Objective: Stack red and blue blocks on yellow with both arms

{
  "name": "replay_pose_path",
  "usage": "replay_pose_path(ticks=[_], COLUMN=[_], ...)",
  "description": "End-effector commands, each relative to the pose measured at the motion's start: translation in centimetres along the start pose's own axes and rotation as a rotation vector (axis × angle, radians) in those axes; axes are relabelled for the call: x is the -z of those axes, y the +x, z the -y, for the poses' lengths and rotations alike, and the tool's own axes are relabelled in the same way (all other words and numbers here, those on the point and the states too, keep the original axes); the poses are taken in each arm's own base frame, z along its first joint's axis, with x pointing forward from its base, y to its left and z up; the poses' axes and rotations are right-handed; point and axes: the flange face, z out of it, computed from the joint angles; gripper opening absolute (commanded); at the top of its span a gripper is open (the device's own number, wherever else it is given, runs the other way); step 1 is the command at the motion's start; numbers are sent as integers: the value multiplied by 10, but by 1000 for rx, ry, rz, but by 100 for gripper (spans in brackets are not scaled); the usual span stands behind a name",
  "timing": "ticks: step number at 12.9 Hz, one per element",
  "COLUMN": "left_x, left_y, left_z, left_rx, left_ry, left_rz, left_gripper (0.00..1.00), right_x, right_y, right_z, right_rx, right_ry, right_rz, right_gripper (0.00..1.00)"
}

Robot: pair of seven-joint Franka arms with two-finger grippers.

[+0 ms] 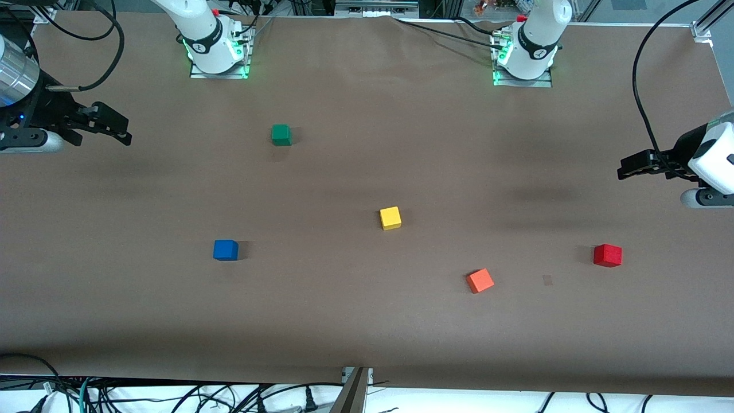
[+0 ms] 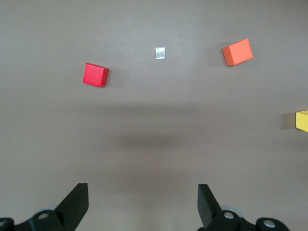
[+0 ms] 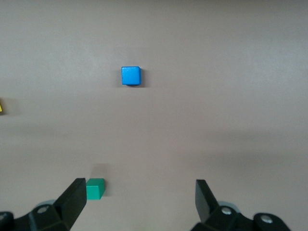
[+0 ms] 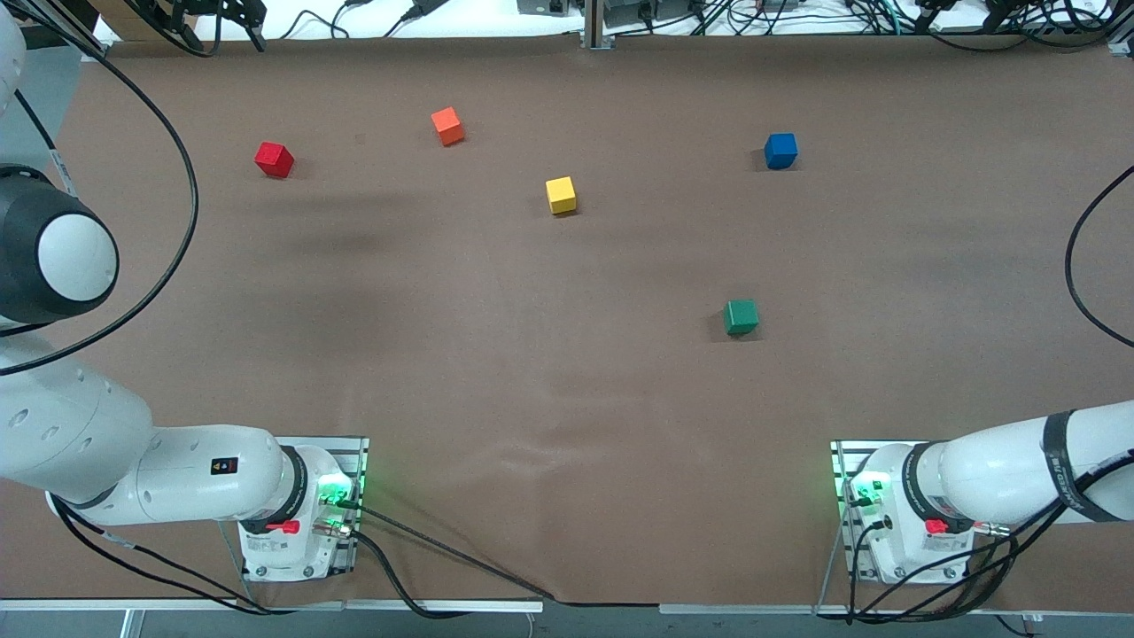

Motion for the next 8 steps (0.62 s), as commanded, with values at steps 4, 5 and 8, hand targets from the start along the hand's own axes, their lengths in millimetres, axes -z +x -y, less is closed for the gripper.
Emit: replay_pose_path(ticks=[4, 5, 8], left_x=[5, 5, 1], left_y=[4, 4, 7], left_z=[1, 1, 2], left_rx=[-13, -14, -13], left_ry=[20, 20, 18], left_rz=[-5, -5, 2], left_gripper=[100, 100, 100], right_x=[6, 5, 5], right_y=[1, 1, 1], right_z=[-1, -1, 0], right_rx=[4, 6, 6], right_ry=[-6, -6, -4], right_rz=[-5, -5, -5], right_gripper=[100, 100, 100])
